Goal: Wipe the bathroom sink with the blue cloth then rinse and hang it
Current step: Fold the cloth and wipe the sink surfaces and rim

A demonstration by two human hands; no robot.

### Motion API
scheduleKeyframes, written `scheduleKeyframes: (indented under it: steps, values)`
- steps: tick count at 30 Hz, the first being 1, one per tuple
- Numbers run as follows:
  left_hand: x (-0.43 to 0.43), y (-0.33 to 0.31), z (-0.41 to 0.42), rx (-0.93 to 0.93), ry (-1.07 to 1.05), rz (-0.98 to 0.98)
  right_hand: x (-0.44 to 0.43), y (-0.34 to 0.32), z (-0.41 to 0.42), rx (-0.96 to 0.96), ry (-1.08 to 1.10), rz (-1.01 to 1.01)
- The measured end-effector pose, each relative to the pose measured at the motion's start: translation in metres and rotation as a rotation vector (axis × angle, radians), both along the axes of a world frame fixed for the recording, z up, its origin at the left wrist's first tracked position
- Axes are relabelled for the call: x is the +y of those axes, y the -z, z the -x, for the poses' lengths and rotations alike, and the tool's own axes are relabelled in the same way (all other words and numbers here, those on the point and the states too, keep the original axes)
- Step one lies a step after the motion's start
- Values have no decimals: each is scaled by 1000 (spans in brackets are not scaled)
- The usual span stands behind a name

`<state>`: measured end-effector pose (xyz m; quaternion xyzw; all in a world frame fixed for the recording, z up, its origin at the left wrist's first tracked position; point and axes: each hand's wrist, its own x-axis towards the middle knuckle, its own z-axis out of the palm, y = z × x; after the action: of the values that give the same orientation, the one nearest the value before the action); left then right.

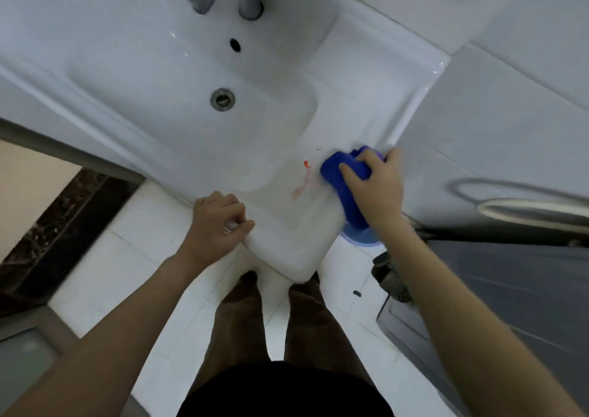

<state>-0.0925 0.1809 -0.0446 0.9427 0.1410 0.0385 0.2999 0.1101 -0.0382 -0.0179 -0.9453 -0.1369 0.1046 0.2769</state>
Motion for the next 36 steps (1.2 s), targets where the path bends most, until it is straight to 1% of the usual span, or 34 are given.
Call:
scheduleKeyframes:
  steps: [2,3,5,7,10,12,14,16,19,21,23,24,25,27,28,30,31,32,34,36]
  values:
    - [-3,2,-2,-18,-34,4,-8,0,53,28,-173,29]
    - [-3,2,-3,-26,-38,17,-10,-1,65,36,-243,51]
    - [-2,3,-4,-32,-46,42,-11,0,53,42,-313,74]
    - [-2,3,-4,-32,-56,50,-12,2,11,10,-272,65]
    - [-5,6,-3,-54,-60,25,-8,5,-81,-54,-112,62]
    - [-4,9,-3,-78,-53,3,-3,0,-133,-98,-68,114]
    - [-3,10,-4,-86,-45,5,1,-1,-159,-158,-70,191]
    - [-2,9,-4,-61,-46,9,6,1,-148,-218,-86,250]
    - [-6,7,-2,-37,-64,-5,3,-3,-76,-236,-194,308]
    - [-6,4,-2,-18,-69,0,-2,-9,-17,-197,-341,382]
    - [-5,3,-2,-2,-81,4,-2,-12,26,-168,-537,432]
    - [-6,3,-1,-2,-84,4,-1,-13,30,-158,-604,450]
    - [-7,3,-1,-9,-85,4,4,-13,17,-168,-617,455]
    - [-7,4,-2,-25,-86,-12,21,-5,-35,-226,-514,494]
    - [-7,5,-2,-29,-84,-28,32,-1,-68,-241,-412,517]
    - [-7,7,-2,-35,-79,-58,55,3,-116,-217,-218,479]
    - [-6,7,-2,-37,-77,-66,68,5,-119,-214,-190,435]
    - [-6,7,-2,-39,-74,-67,79,7,-108,-198,-210,376]
    - [-5,7,-2,-36,-75,-54,89,15,-56,-139,-361,288]
    - [-5,7,-2,-26,-66,-48,80,19,9,-115,-620,267]
